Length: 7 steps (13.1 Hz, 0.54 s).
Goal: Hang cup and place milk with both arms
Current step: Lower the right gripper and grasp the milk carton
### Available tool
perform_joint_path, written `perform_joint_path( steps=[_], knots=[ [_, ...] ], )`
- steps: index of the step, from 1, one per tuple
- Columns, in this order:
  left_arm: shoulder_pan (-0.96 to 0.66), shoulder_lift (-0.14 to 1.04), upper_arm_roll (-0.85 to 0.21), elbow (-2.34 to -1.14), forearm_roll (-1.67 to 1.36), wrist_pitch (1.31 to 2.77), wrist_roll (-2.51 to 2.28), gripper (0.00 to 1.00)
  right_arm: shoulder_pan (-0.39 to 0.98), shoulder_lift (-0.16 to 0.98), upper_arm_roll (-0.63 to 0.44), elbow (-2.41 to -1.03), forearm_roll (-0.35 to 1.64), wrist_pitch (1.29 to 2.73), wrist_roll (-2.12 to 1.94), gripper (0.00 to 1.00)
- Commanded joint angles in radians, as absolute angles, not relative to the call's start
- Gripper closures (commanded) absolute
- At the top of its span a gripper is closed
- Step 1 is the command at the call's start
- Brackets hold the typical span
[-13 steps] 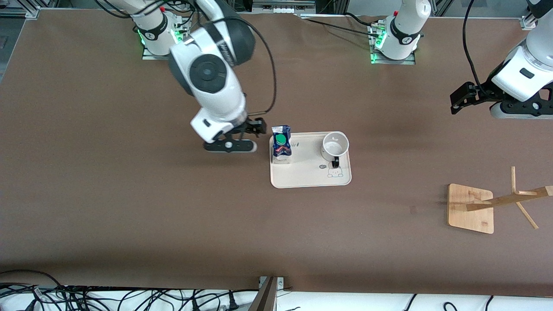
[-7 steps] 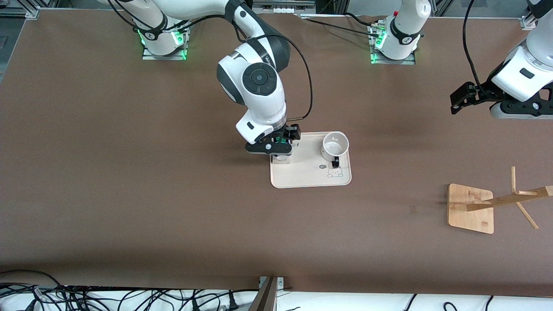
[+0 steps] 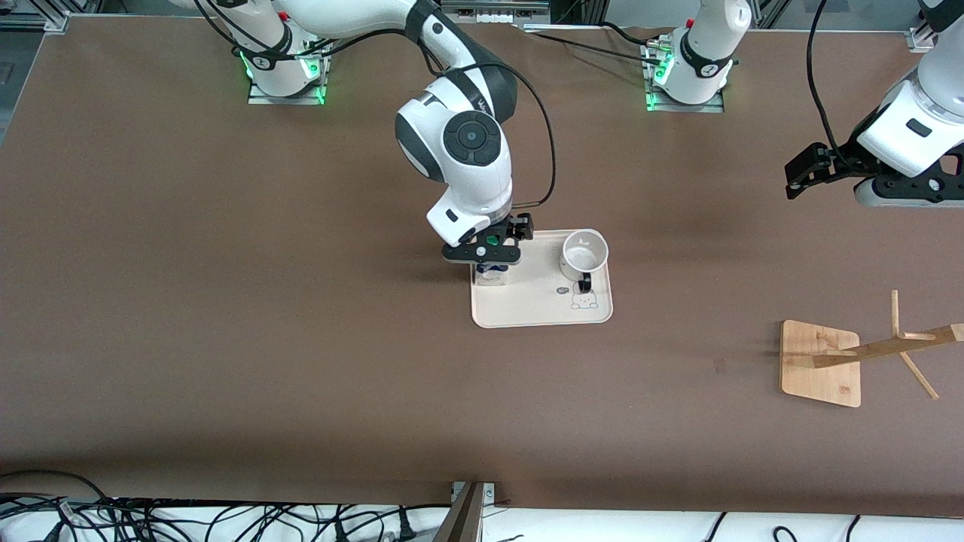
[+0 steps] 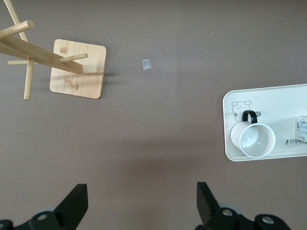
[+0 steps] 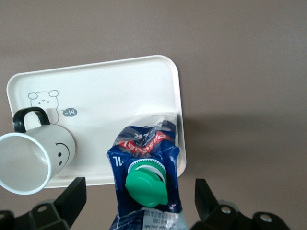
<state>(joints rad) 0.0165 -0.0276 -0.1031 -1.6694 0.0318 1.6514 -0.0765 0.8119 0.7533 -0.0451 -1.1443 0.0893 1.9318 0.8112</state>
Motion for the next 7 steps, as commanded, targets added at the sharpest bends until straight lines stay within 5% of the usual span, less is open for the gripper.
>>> perform_joint_path(
  steps=[1, 4, 7],
  knots=[
    [0.018, -0.012, -0.106, -1.637, 0.044, 1.631, -0.091, 0.0, 0.833, 0.753, -0.058, -1.158, 0.084, 1.927, 0.828, 0.13],
    [0.018, -0.012, -0.106, -1.637, 0.044, 1.631, -0.091, 0.0, 0.824, 0.747, -0.061, -1.16, 0.084, 1.913, 0.804, 0.43],
    [0.018, -0.012, -0.106, -1.637, 0.044, 1.631, -0.091, 0.0, 0.822, 0.746, -0.064, -1.16, 0.086, 1.904, 0.787, 0.58]
  ],
)
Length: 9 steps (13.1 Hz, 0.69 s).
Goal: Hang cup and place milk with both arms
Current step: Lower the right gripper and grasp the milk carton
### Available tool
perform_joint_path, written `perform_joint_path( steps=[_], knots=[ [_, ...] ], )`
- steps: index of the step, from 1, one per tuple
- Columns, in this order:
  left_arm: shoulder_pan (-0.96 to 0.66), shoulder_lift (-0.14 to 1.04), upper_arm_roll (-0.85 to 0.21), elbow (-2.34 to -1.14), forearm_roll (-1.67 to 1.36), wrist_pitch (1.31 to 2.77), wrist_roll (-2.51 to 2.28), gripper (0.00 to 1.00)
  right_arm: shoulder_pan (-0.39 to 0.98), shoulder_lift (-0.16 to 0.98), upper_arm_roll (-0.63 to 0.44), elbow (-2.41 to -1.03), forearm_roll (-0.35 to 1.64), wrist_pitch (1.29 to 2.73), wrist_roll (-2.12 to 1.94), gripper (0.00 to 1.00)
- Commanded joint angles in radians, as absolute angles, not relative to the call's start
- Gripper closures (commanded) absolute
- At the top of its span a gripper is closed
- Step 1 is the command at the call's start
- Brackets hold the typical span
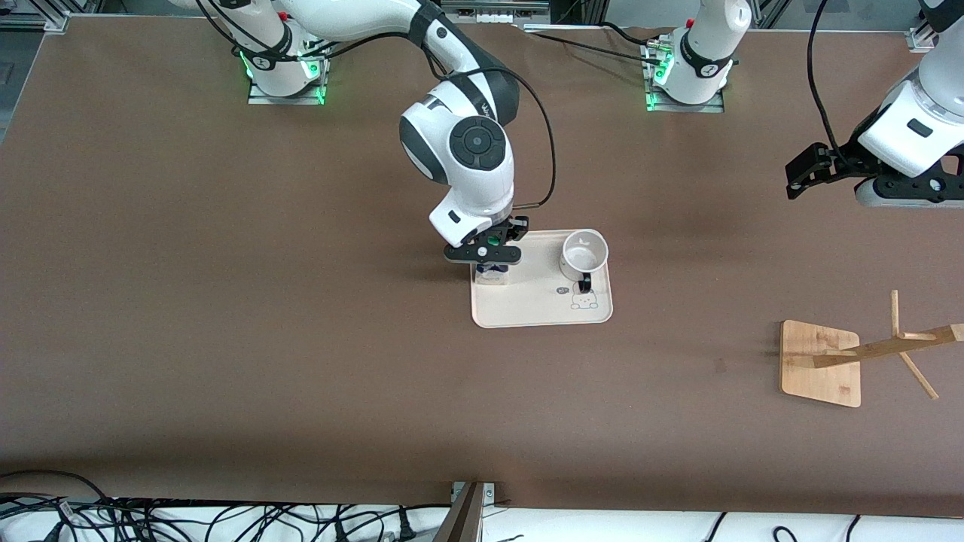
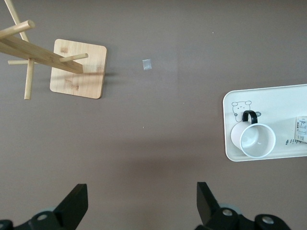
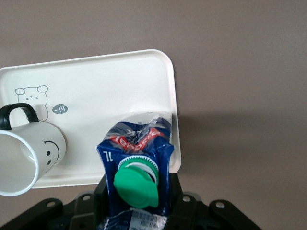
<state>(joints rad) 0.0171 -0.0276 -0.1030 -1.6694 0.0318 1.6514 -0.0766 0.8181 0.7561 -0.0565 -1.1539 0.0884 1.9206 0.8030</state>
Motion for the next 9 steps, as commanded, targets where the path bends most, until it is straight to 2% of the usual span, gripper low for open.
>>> perform_joint_path(
  steps=[1, 4, 9],
  knots=[
    [0.018, -0.012, -0.106, -1.637, 0.044, 1.631, -0.091, 0.0, 0.821, 0.742, -0.064, -1.16, 0.087, 1.904, 0.784, 0.58],
    [0.018, -0.012, -0.106, -1.637, 0.044, 1.629, -0.091, 0.0, 0.809, 0.724, -0.066, -1.157, 0.094, 1.875, 0.779, 0.58],
    [0.018, -0.011, -0.106, -1.637, 0.04, 1.597, -0.092, 0.0, 0.704, 0.635, -0.069, -1.154, 0.104, 1.755, 0.622, 0.58]
  ],
)
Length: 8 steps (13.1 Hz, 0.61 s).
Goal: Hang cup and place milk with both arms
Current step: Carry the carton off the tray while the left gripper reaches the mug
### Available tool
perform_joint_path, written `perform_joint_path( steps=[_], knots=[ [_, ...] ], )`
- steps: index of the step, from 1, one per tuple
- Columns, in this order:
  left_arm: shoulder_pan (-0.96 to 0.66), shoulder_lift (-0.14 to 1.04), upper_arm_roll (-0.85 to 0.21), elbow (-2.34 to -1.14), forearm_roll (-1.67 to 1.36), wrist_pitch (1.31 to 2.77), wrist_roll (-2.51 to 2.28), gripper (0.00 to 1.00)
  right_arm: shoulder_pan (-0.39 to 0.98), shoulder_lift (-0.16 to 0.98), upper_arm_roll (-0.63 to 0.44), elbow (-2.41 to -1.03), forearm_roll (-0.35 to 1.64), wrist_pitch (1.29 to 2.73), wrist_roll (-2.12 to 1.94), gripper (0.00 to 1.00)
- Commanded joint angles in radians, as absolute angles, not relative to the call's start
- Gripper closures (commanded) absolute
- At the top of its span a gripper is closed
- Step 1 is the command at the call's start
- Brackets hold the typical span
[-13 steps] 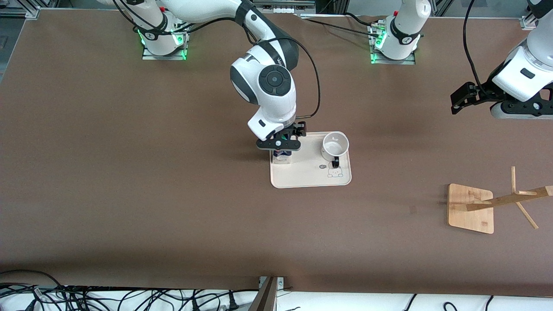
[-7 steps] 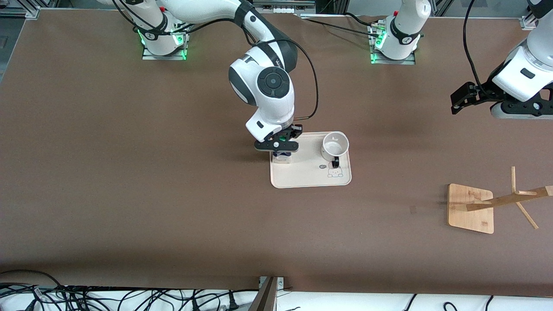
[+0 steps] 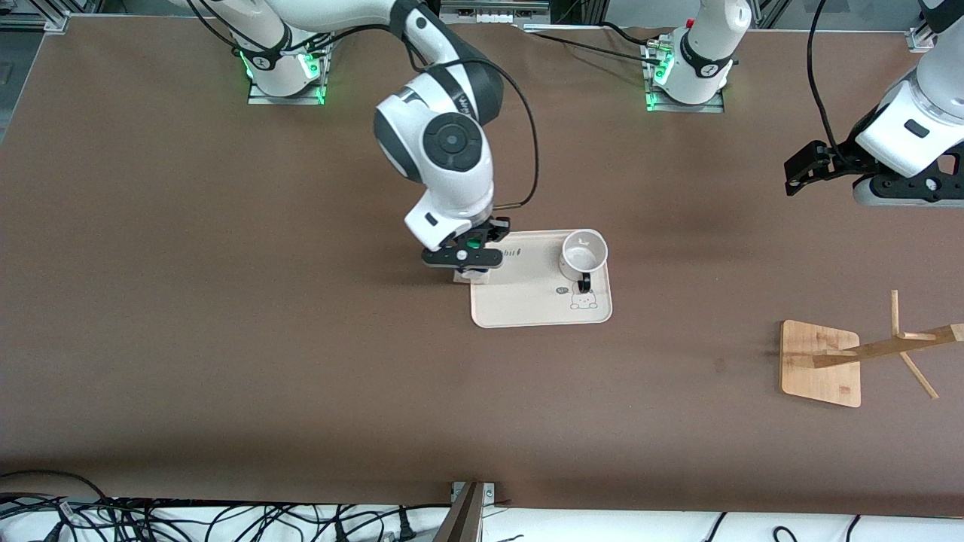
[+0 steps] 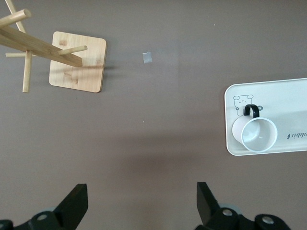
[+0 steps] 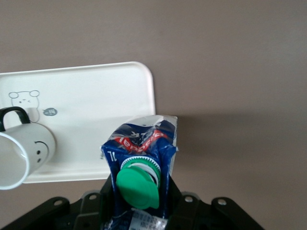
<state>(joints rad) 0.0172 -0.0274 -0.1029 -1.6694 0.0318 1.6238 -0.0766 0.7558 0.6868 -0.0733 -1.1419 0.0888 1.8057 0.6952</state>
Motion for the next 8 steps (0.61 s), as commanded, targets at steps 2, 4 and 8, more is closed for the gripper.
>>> perform_joint_path(
  steps=[2, 4, 8],
  knots=[
    [0.009, 0.0, -0.107, -1.637, 0.04, 1.588, -0.095, 0.0, 0.638, 0.603, -0.069, -1.16, 0.107, 1.747, 0.518, 0.58],
    [0.005, 0.005, -0.107, -1.635, 0.037, 1.577, -0.095, 0.0, 0.566, 0.575, -0.069, -1.193, 0.107, 1.729, 0.404, 0.58],
    [-0.008, 0.028, -0.12, -1.643, 0.017, 1.483, -0.078, 0.0, 0.424, 0.47, -0.101, -1.38, 0.143, 1.753, 0.192, 0.58]
  ],
)
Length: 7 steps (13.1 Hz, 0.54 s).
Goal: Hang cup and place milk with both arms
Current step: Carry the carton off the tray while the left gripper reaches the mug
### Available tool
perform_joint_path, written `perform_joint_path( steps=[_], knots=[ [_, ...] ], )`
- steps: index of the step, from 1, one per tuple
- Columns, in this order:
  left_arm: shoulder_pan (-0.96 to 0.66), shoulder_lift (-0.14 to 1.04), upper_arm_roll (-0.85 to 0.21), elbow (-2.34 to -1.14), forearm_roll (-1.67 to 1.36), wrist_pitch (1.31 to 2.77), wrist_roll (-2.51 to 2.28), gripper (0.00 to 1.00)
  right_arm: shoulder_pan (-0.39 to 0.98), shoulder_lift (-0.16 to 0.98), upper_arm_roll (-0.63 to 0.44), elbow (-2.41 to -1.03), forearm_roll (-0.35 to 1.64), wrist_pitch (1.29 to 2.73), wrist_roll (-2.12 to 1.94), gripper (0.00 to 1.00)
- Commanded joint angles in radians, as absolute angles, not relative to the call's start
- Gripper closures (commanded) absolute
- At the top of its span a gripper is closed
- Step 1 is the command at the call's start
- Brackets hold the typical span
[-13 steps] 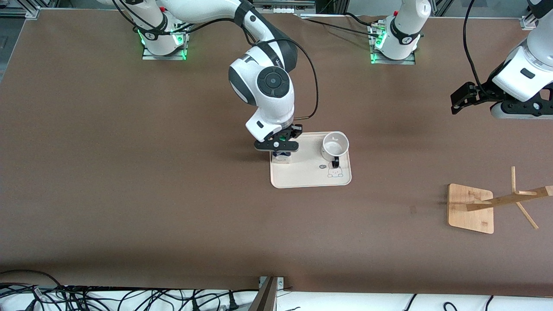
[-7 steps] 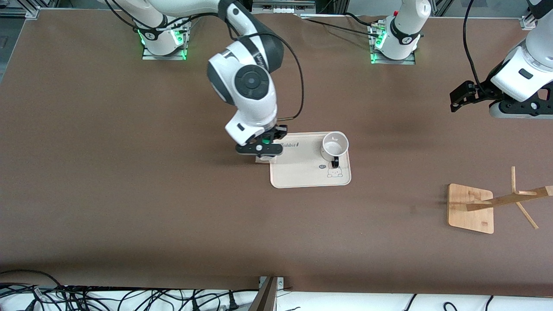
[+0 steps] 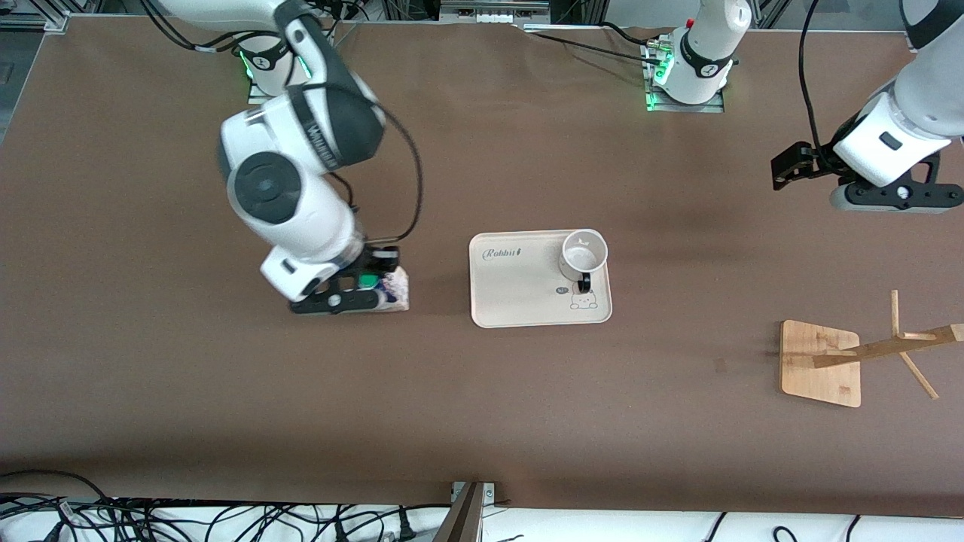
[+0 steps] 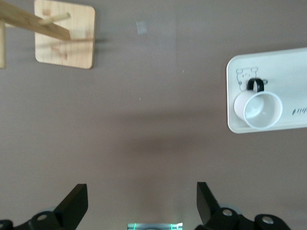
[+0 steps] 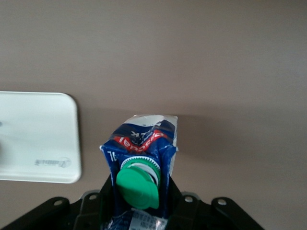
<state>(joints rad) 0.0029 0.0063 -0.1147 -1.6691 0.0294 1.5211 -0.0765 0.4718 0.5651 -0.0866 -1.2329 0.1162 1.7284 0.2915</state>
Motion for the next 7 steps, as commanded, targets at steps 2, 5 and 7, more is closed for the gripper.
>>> perform_joint_path(
  steps=[2, 5, 7],
  knots=[
    [-0.008, 0.06, -0.155, -1.646, 0.009, 1.488, -0.089, 0.0, 0.41, 0.396, -0.185, -1.519, 0.144, 1.824, 0.102, 0.56],
    [-0.008, 0.159, -0.216, -1.652, -0.021, 1.622, -0.115, 0.0, 0.41, 0.287, -0.299, -1.75, 0.146, 1.96, -0.049, 0.55],
    [-0.009, 0.23, -0.259, -1.652, -0.079, 1.721, -0.158, 0.0, 0.41, 0.255, -0.357, -1.821, 0.147, 1.979, -0.115, 0.55]
  ],
)
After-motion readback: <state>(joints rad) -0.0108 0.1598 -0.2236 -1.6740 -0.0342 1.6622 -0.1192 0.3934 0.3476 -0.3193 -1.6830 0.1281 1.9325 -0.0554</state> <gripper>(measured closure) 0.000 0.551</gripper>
